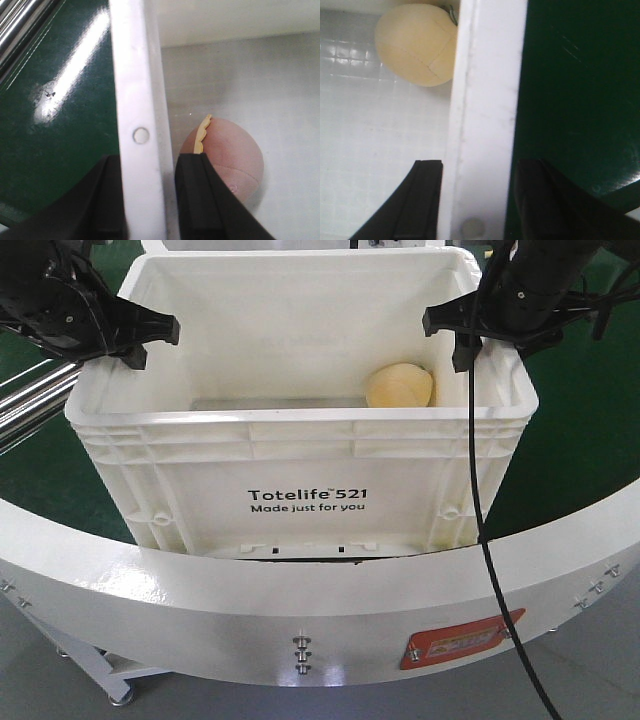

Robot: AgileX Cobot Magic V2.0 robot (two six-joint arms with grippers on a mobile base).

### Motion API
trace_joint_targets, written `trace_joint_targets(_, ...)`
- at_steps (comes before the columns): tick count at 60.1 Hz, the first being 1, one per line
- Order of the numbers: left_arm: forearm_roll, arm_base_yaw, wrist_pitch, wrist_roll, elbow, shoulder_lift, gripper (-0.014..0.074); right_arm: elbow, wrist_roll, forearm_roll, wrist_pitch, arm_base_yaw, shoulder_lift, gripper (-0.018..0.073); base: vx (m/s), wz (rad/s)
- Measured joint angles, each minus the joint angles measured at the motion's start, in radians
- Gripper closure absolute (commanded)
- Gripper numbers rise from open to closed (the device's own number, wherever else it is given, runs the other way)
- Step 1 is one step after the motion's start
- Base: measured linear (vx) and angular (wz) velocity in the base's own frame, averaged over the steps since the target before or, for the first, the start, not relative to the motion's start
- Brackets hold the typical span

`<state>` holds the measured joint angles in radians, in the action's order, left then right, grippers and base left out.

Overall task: Place moving items into box and shelve
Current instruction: 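Move both grippers to the tote's side rims and lower onto them, then close both grippers on the side rims and lift the tote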

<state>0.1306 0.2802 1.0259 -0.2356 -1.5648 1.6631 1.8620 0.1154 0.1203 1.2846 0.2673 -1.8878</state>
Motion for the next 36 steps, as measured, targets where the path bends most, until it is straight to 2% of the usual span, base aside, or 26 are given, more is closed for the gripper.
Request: trace_joint_targets(36, 0.0, 0.0, 0.0, 0.0, 0.0, 0.0, 0.029, 0.0, 0.002, -0.002, 0.0, 0.0, 0.0, 0.0173, 0.0, 0.0)
